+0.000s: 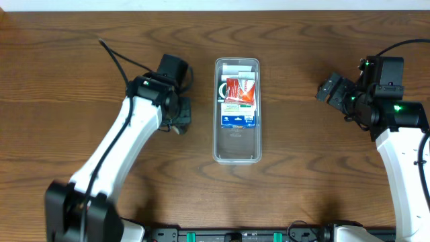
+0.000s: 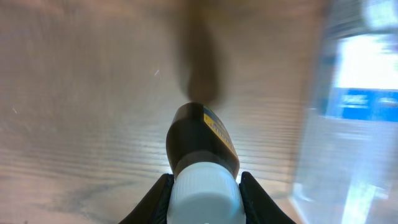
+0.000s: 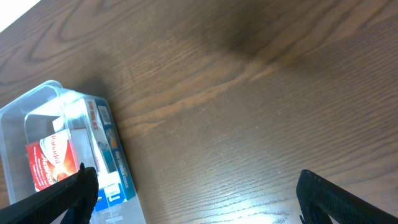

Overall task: Pack container
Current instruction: 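Lift the dark bottle with the left gripper toward the container, then lower the dark bottle into the container and open the left gripper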

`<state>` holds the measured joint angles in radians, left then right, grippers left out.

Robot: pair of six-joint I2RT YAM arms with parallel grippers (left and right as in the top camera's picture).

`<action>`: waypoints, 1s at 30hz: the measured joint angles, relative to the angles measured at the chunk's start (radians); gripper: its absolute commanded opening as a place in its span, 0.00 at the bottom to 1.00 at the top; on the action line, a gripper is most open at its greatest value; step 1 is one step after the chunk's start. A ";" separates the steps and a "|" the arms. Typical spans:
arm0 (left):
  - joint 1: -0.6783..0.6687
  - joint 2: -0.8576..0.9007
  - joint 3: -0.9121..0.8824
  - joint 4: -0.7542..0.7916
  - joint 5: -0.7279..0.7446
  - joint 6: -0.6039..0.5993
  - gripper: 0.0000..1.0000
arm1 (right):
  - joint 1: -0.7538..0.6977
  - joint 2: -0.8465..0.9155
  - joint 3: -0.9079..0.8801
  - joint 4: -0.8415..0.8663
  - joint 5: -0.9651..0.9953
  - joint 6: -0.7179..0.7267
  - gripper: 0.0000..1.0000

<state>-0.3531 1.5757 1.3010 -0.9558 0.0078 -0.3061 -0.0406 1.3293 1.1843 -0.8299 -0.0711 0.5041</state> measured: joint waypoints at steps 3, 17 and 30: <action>-0.061 -0.074 0.061 -0.004 -0.011 0.000 0.19 | 0.000 0.000 0.000 0.000 0.000 0.000 0.99; -0.386 -0.133 0.116 -0.002 -0.076 -0.077 0.19 | 0.000 0.000 0.000 0.000 0.000 0.000 0.99; -0.474 0.171 0.116 0.105 -0.082 -0.230 0.19 | 0.000 0.000 0.000 0.000 0.000 0.000 0.99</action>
<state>-0.8272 1.7466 1.4174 -0.8509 -0.0738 -0.5362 -0.0406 1.3293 1.1843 -0.8299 -0.0715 0.5041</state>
